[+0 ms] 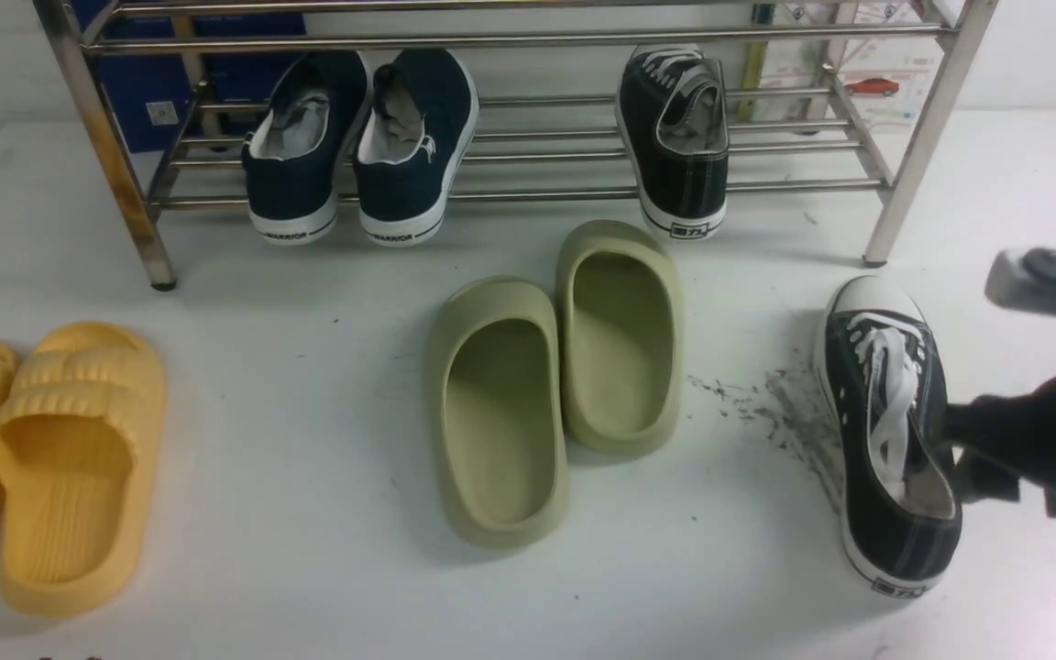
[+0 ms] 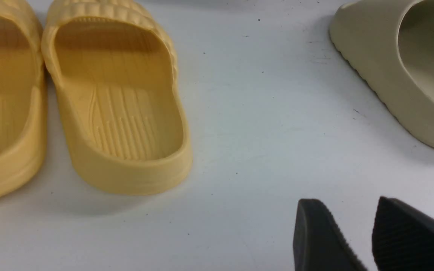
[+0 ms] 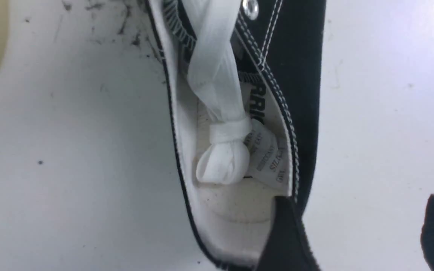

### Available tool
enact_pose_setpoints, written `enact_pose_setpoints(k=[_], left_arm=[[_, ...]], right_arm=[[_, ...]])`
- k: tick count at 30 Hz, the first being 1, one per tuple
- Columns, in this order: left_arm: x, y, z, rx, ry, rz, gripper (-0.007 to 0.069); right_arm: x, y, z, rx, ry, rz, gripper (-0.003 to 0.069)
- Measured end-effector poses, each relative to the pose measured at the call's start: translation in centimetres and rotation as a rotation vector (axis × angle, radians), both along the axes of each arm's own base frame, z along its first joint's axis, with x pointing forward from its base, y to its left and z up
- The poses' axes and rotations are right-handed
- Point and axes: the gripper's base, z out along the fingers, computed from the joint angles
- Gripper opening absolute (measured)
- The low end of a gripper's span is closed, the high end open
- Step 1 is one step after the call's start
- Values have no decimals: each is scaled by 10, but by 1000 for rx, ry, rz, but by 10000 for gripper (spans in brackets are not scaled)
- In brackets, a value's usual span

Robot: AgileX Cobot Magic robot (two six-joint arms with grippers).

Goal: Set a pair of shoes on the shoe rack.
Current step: Use the right arm to grab the shoe closest to it, then use the right arm to put a shoe into the shoe rack

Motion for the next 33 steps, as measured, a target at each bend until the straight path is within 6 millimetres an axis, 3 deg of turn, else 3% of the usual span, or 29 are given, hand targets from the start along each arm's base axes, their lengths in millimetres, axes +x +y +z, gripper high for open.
enact_pose_setpoints(k=[5, 7, 12, 14, 16, 19, 24, 28, 30, 33], left_arm=[[0, 0, 0, 0, 0, 0, 239], [0, 0, 0, 0, 0, 0, 239], [0, 0, 0, 0, 0, 0, 239], [0, 0, 0, 0, 0, 0, 239], [0, 0, 0, 0, 0, 0, 239], [0, 0, 0, 0, 0, 0, 239], [0, 0, 0, 0, 0, 0, 239], [0, 0, 0, 0, 0, 0, 239], [0, 0, 0, 0, 0, 0, 239], [0, 0, 0, 0, 0, 0, 239]], right_arm=[[20, 7, -42, -2, 29, -13, 478], [25, 8, -49, 1, 21, -11, 461], [31, 9, -58, -2, 24, -8, 309], [30, 7, -57, -15, 32, -4, 185], [24, 4, -51, -37, 52, 6, 75], [17, 1, -40, -53, 41, 19, 77], [11, -3, -2, -91, -86, 103, 82], [29, 2, 29, -95, -186, 145, 82], [35, 4, 34, -96, -202, 149, 82], [61, 7, 43, -93, -235, 134, 82]])
